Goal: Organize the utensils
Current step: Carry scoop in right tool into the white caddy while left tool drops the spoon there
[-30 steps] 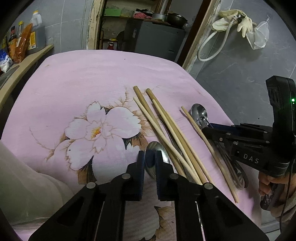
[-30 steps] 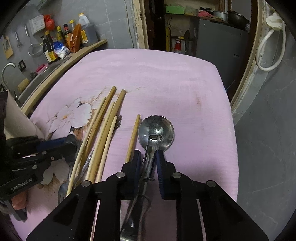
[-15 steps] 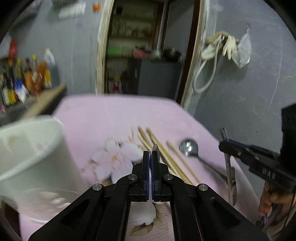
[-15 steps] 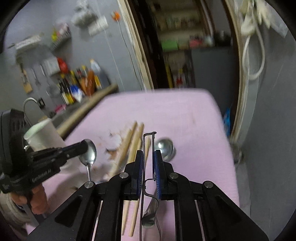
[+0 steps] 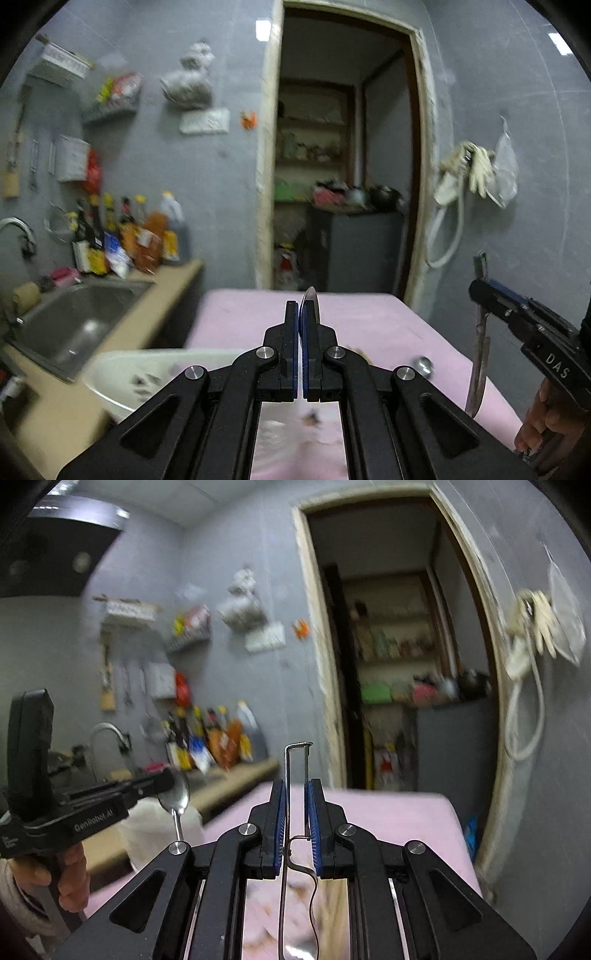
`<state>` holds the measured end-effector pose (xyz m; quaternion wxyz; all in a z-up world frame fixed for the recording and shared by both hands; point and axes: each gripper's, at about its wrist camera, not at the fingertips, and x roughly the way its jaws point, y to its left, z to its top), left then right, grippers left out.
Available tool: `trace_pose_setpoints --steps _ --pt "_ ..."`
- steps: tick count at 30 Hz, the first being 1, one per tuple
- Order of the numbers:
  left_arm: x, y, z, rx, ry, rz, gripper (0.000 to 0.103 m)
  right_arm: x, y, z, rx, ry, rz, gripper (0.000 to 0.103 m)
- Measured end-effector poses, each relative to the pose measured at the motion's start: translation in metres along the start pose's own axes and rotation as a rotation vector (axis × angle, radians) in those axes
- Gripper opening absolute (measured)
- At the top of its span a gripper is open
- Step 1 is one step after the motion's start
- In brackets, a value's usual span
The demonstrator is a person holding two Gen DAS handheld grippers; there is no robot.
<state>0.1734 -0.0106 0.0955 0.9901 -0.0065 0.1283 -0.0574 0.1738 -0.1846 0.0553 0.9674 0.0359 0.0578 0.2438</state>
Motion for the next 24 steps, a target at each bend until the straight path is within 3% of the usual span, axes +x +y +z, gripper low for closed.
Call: trace_pose_setpoints --steps 7,13,18,24 --pt "-0.031 0.065 0.026 -0.029 -0.108 0.170 0.000 0.021 0.047 0.028 -0.006 -0.154 0.094 0.010" --pt "-0.045 0.120 0.035 -0.068 -0.184 0.359 0.000 0.053 0.080 0.044 0.019 -0.245 0.173 0.010" --pt "-0.032 0.143 0.026 -0.077 -0.162 0.465 0.000 0.076 0.097 0.040 0.011 -0.261 0.205 0.010" --pt "-0.001 0.147 -0.003 -0.071 -0.085 0.507 0.000 0.105 0.104 0.018 0.009 -0.188 0.214 0.010"
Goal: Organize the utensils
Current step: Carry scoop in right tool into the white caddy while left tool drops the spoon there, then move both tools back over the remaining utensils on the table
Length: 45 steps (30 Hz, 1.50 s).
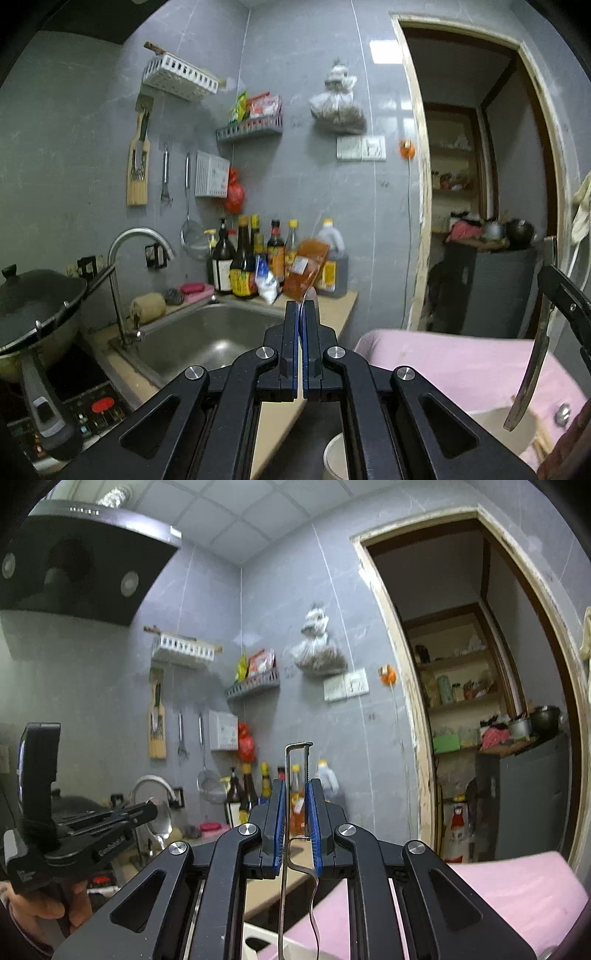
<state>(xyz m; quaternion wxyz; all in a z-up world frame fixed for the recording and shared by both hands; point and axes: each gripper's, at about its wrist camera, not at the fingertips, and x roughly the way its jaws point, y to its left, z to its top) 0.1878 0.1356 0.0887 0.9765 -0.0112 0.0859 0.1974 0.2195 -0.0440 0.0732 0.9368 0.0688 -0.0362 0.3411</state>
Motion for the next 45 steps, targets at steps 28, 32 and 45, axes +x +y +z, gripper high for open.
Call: trace_pose_setpoints --steps 28,32,45 --pt "-0.003 -0.001 -0.015 -0.153 0.232 -0.394 0.026 -0.012 -0.007 -0.047 0.002 0.289 0.028 0.027" --pt "-0.019 -0.008 -0.002 -0.160 0.182 -0.419 0.041 -0.023 -0.010 -0.034 0.004 0.249 0.022 0.040" --pt "-0.063 -0.081 0.011 -0.018 0.025 -0.456 0.083 -0.103 -0.055 0.024 -0.085 0.083 -0.183 0.085"
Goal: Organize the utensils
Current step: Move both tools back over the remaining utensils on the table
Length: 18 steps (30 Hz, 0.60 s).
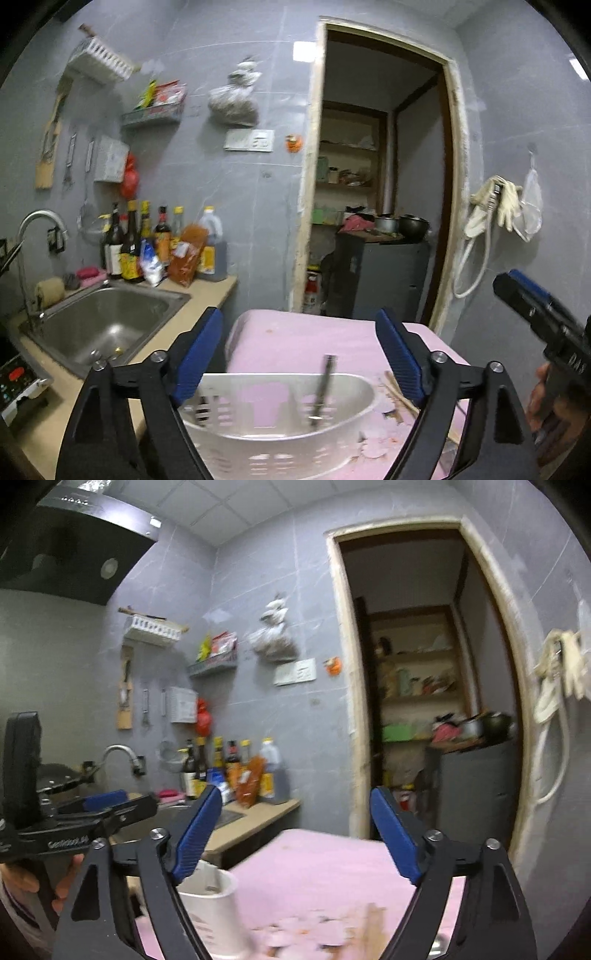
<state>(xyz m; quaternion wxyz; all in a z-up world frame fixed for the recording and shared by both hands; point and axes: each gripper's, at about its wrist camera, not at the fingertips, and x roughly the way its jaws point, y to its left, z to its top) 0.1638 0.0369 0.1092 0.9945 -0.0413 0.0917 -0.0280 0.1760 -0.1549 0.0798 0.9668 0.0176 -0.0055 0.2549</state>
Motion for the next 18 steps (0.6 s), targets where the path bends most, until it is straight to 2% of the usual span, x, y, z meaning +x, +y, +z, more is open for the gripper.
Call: trace_pose_setpoints --steps 3,5,9,18 --pt "0.007 -0.019 -0.005 0.019 0.016 -0.043 0.086 -0.014 -0.021 0.005 -0.011 -0.003 -0.062 0.091" --pt "0.013 -0.029 -0.009 0.026 0.036 -0.069 0.086 -0.023 -0.036 0.004 -0.012 0.002 -0.100 0.098" --pt "0.029 -0.057 -0.021 0.047 0.109 -0.123 0.086 -0.036 -0.061 -0.005 -0.020 0.037 -0.161 0.101" --pt "0.072 -0.103 -0.058 0.080 0.331 -0.202 0.086 -0.035 -0.120 -0.043 0.048 0.246 -0.253 0.101"
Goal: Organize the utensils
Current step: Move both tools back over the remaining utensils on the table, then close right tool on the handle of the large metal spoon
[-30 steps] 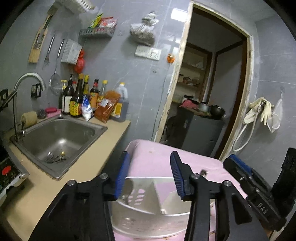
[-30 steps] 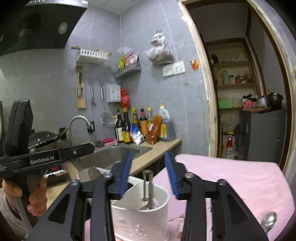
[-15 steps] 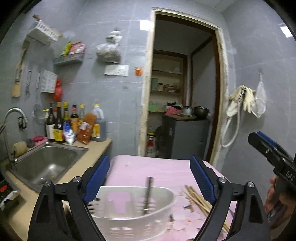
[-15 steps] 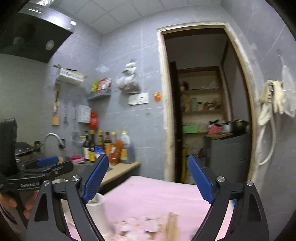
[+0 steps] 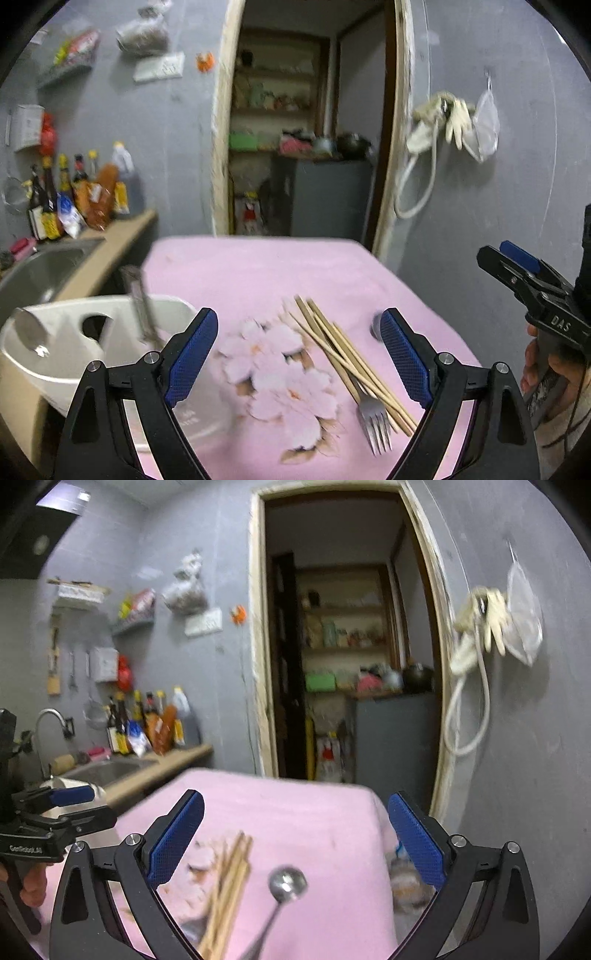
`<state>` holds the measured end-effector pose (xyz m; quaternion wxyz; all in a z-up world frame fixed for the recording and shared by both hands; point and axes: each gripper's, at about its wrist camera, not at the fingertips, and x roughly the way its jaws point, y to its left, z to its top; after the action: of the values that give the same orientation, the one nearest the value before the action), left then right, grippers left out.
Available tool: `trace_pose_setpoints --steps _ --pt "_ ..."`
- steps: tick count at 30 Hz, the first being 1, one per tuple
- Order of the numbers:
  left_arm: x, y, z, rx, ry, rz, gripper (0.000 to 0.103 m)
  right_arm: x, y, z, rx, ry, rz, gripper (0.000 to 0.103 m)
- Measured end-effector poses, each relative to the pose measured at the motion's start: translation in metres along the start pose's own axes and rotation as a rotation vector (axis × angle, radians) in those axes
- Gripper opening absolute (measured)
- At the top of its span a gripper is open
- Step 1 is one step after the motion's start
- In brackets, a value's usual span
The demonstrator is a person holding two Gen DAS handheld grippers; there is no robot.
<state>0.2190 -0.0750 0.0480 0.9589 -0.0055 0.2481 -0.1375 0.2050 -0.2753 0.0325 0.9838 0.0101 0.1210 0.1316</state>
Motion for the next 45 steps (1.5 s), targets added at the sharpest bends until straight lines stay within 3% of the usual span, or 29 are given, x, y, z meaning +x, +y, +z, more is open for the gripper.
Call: trace_pose_setpoints --steps 4,12,17,30,36,45 --pt "0.024 -0.007 -0.010 -0.009 0.088 -0.028 0.083 0.013 -0.013 -0.012 0.021 0.095 -0.012 0.098" --pt "0.081 -0.002 -0.018 -0.083 0.288 -0.075 0.041 0.042 -0.018 -0.031 0.021 0.287 0.021 0.080" --pt "0.103 0.005 -0.017 -0.092 0.349 -0.078 0.027 0.063 -0.013 -0.041 -0.001 0.403 0.041 0.066" --pt "0.144 0.026 -0.018 -0.210 0.438 -0.117 0.022 0.088 -0.010 -0.050 0.005 0.499 0.087 0.061" --pt "0.142 0.029 -0.017 -0.221 0.428 -0.137 0.009 0.100 -0.009 -0.054 0.028 0.545 0.107 0.057" --pt "0.133 0.032 -0.020 -0.220 0.416 -0.150 0.004 0.121 0.001 -0.062 -0.028 0.632 0.092 0.057"
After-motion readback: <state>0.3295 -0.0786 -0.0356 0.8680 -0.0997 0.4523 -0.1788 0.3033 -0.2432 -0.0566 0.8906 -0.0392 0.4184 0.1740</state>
